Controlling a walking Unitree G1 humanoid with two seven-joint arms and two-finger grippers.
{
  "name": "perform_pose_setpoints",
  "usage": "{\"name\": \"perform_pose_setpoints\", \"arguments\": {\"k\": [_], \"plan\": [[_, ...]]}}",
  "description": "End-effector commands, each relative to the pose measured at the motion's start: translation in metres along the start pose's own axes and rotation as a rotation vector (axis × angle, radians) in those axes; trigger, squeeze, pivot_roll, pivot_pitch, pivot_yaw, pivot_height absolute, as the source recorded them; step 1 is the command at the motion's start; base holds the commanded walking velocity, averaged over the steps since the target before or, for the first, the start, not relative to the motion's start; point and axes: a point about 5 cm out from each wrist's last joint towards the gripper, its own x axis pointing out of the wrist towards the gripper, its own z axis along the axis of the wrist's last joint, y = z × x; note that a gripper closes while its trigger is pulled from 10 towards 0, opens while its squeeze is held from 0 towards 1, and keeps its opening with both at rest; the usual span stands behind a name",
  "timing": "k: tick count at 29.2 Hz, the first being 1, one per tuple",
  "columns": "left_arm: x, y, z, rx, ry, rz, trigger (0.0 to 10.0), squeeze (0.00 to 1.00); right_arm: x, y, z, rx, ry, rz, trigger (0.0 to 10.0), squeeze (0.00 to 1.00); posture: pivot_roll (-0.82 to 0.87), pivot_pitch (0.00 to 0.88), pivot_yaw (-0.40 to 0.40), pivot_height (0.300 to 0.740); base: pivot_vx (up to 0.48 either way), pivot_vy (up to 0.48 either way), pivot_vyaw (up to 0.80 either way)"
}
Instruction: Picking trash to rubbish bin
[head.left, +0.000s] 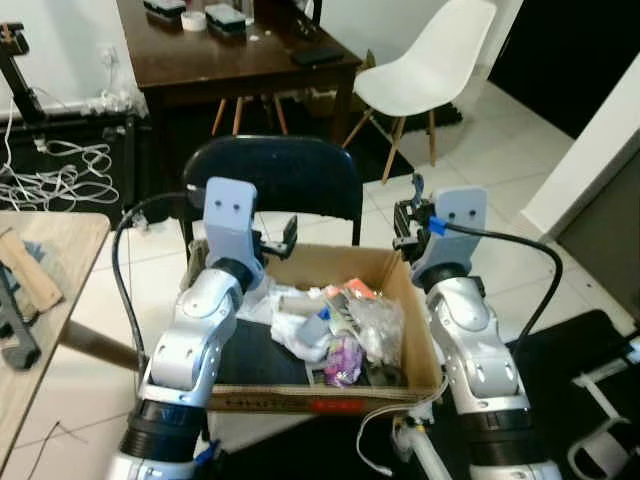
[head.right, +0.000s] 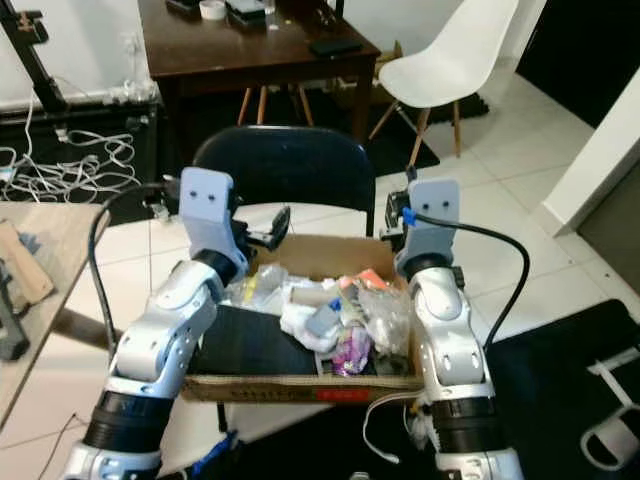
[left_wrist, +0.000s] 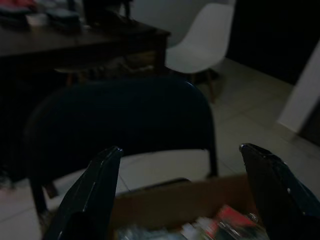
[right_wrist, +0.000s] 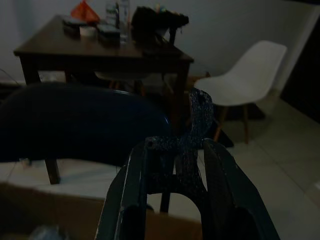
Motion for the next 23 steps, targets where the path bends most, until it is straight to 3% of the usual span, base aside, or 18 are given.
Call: {"name": "perform_pose_setpoints", "arguments": {"k": [1,9,12,14,17,18,20,21,22,23], "plan": [[-0.001,-0.002,-0.007,-0.004,0.022,-0.002,10.0,0.00,-0.002,-0.003,-0.005,-0.004,0.026,-0.005,10.0,0.00,-0.02,0.107,-0.015,0.740,0.000,0.000,0.00],[-0.001,0.000,-0.007,0.003,0.018,0.006,10.0,0.00,-0.004,-0.003,-0.018,0.039,0.078,-0.007,10.0,0.00,-0.02,0.102,-0.016,0.740,0.000,0.000,0.00],[-0.001,0.000,-0.008,0.002,0.021,0.007,10.0,0.00,-0.009,-0.007,-0.045,0.110,0.213,-0.003,10.0,0.00,-0.02,0.102,-0.016,0.740,0.000,0.000,0.00],[-0.001,-0.001,-0.008,0.000,0.021,0.006,10.0,0.00,-0.013,-0.008,-0.061,0.098,0.311,0.020,10.0,0.00,-0.02,0.102,-0.016,0.740,0.000,0.000,0.00],[-0.001,-0.001,-0.008,0.000,0.021,0.005,10.0,0.00,-0.014,-0.012,-0.068,0.069,0.347,0.002,10.0,0.00,-0.02,0.102,-0.016,0.740,0.000,0.000,0.00],[0.000,-0.001,-0.008,-0.001,0.021,0.005,10.0,0.00,-0.013,-0.015,-0.069,0.071,0.347,-0.017,10.0,0.26,-0.02,0.102,-0.016,0.740,0.000,0.000,0.00],[0.000,-0.001,-0.008,-0.001,0.021,0.005,10.0,0.00,-0.013,-0.015,-0.069,0.071,0.347,-0.017,10.0,0.26,-0.02,0.102,-0.016,0.740,0.000,0.000,0.00],[0.000,-0.001,-0.008,-0.001,0.021,0.004,10.0,0.00,-0.012,-0.018,-0.069,0.076,0.346,-0.040,10.0,0.69,-0.02,0.102,-0.016,0.740,0.000,0.000,0.00],[0.001,-0.001,-0.008,-0.001,0.021,0.004,10.0,0.00,-0.011,-0.021,-0.069,0.080,0.340,-0.061,10.0,1.00,-0.02,0.102,-0.016,0.740,0.000,0.000,0.00],[0.001,-0.001,-0.008,0.000,0.022,0.004,10.0,0.00,-0.010,-0.025,-0.068,0.057,0.338,-0.089,10.0,1.00,-0.02,0.102,-0.016,0.740,0.000,0.000,0.00]]}}
